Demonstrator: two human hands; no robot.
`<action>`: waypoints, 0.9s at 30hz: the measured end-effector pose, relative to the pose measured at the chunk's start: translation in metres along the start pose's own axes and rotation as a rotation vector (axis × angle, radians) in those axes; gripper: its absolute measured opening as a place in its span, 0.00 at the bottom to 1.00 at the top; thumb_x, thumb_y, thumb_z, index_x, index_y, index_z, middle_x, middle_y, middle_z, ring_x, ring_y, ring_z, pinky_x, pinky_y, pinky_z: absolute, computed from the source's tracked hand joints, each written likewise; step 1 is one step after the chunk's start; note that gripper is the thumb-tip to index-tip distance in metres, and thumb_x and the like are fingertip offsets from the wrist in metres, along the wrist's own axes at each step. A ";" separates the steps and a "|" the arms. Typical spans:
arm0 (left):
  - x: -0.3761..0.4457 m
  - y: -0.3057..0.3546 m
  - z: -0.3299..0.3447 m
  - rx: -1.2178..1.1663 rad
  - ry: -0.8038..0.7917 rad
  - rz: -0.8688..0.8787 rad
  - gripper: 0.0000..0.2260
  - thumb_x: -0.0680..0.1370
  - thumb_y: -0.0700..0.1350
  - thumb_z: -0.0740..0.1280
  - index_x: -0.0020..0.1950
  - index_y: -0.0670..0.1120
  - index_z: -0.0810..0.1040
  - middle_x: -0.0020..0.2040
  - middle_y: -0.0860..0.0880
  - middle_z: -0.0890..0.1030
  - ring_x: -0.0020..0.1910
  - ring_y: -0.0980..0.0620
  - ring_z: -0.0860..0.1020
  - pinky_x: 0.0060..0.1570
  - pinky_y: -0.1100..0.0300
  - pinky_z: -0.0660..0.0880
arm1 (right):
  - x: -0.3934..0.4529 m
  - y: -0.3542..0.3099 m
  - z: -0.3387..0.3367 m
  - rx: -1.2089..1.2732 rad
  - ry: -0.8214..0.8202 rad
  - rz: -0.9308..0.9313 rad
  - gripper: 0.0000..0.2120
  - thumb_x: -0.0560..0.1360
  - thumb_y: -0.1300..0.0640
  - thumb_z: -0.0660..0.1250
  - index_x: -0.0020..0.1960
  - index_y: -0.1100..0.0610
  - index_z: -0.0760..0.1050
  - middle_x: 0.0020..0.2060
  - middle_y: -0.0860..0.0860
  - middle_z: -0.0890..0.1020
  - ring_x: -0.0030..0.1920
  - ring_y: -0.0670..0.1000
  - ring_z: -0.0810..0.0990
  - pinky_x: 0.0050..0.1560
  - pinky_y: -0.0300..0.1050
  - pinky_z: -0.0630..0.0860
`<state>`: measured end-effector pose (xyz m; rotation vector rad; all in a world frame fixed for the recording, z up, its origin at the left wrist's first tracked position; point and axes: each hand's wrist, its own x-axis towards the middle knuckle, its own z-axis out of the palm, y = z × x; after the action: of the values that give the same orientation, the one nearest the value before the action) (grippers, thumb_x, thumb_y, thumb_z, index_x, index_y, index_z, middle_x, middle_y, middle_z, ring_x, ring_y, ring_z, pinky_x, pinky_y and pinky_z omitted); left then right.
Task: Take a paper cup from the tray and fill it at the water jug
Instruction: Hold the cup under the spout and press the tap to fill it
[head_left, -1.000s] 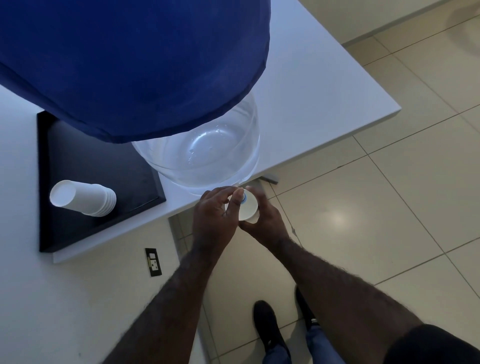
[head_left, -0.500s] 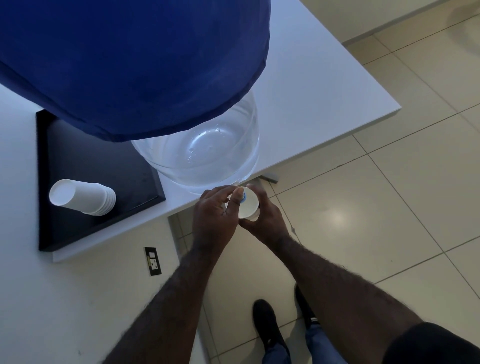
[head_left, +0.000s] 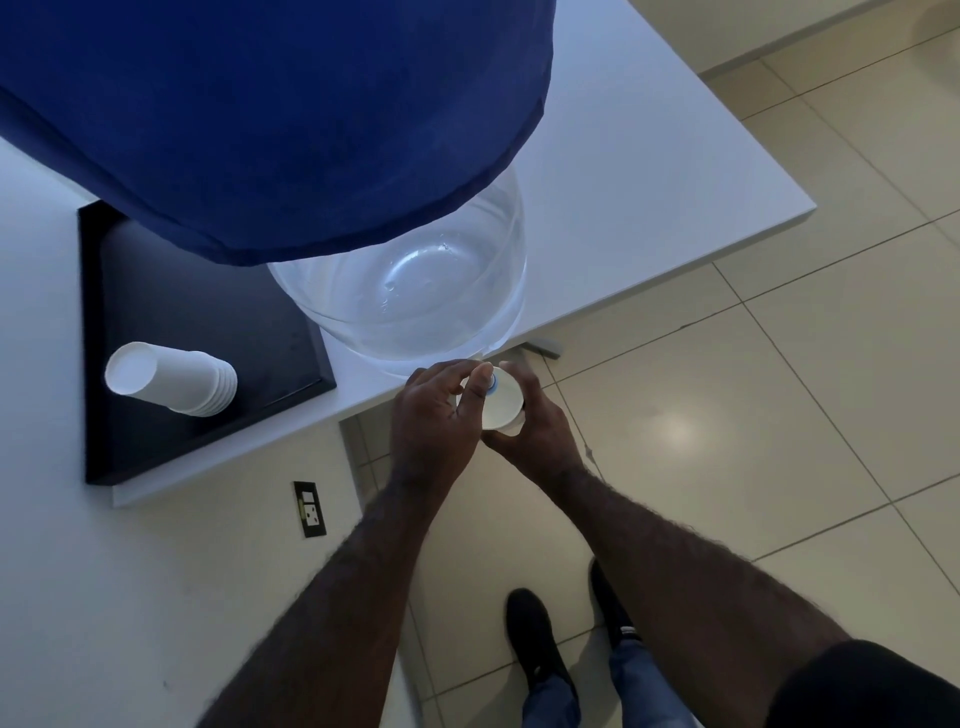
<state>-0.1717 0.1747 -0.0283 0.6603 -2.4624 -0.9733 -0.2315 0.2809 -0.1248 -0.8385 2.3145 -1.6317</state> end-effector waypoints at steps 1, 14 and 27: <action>0.000 0.000 0.000 -0.002 0.002 0.001 0.12 0.79 0.50 0.66 0.52 0.44 0.85 0.48 0.50 0.86 0.48 0.53 0.80 0.47 0.57 0.80 | 0.000 0.000 0.000 0.002 0.000 0.002 0.36 0.67 0.53 0.80 0.67 0.51 0.63 0.56 0.53 0.81 0.50 0.51 0.82 0.46 0.40 0.80; -0.001 0.002 -0.001 0.006 -0.007 0.005 0.14 0.79 0.49 0.67 0.55 0.42 0.84 0.50 0.46 0.86 0.50 0.49 0.82 0.48 0.54 0.81 | -0.003 0.000 0.000 -0.003 0.011 0.026 0.36 0.67 0.53 0.80 0.68 0.50 0.63 0.57 0.53 0.81 0.51 0.52 0.82 0.48 0.47 0.83; -0.002 -0.002 0.001 0.003 0.014 0.007 0.14 0.79 0.51 0.66 0.55 0.43 0.84 0.50 0.48 0.86 0.49 0.53 0.81 0.47 0.60 0.79 | -0.004 -0.001 0.002 -0.011 0.022 0.041 0.37 0.67 0.53 0.80 0.68 0.49 0.62 0.57 0.54 0.81 0.51 0.52 0.82 0.48 0.45 0.83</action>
<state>-0.1706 0.1751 -0.0307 0.6563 -2.4525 -0.9592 -0.2266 0.2817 -0.1249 -0.7736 2.3418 -1.6212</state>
